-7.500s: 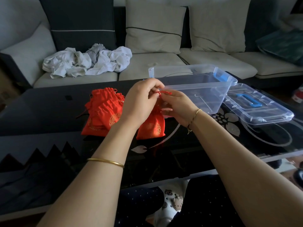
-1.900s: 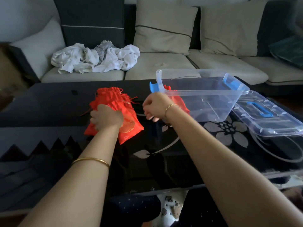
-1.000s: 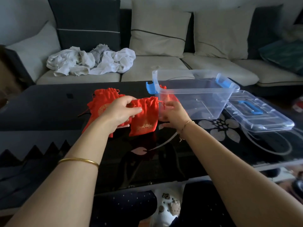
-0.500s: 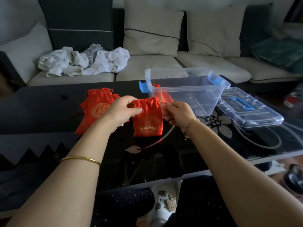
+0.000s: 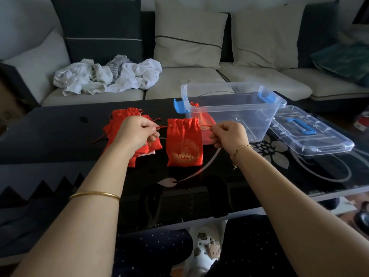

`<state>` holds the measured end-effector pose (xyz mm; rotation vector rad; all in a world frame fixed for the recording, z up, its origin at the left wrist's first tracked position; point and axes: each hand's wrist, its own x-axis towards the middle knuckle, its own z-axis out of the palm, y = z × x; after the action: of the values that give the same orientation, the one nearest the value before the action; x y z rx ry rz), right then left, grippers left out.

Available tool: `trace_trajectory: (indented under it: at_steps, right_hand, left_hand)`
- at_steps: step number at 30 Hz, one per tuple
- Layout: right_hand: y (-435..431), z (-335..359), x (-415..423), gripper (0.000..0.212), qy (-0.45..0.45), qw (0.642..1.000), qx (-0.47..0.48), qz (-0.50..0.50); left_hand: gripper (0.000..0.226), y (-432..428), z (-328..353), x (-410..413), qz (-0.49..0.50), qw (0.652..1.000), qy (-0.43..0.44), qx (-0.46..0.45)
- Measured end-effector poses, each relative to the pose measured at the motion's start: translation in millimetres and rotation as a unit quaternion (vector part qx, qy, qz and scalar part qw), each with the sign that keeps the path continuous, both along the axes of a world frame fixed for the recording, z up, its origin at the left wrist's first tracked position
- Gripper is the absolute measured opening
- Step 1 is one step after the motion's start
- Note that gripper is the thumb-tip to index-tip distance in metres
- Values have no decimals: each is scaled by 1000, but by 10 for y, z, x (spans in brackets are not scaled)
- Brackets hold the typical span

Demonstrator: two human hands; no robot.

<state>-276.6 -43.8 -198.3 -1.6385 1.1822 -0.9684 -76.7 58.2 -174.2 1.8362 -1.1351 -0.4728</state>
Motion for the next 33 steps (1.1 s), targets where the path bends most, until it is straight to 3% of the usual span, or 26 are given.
trace_trajectory:
  at_steps: [8, 11, 13, 14, 17, 20, 23, 25, 29, 33]
  right_hand:
    - [-3, 15, 24, 28, 73, 990, -90, -75]
    - [16, 48, 46, 20, -69, 996, 20, -48]
    - [13, 98, 45, 22, -221, 961, 162, -34]
    - [-15, 107, 32, 25, -276, 933, 227, -40]
    - [-155, 72, -16, 31, -363, 862, 338, -106]
    - [-155, 80, 4, 26, -399, 838, 339, -152]
    - [-76, 192, 21, 24, -377, 878, 249, -158]
    - [1, 293, 27, 26, -348, 914, 167, -124]
    - [184, 486, 101, 24, -268, 962, 35, -38]
    - [298, 624, 231, 23, -182, 980, -78, 6]
  left_hand:
    - [21, -6, -18, 6, 74, 992, -99, -21]
    - [33, -19, -7, -10, 87, 991, -102, -15]
    - [34, -49, 14, -18, 106, 994, -9, -6]
    - [34, -62, 36, -3, 123, 988, 94, -14]
    - [34, -28, 117, 40, 146, 891, 427, -49]
    - [39, -25, 137, 8, 131, 843, 515, -85]
    - [35, -55, 202, -78, 112, 832, 514, -175]
    - [31, -62, 270, -142, 59, 846, 486, -211]
    - [31, -73, 357, -326, -57, 907, 381, -172]
    - [20, -61, 390, -451, -98, 937, 315, -111]
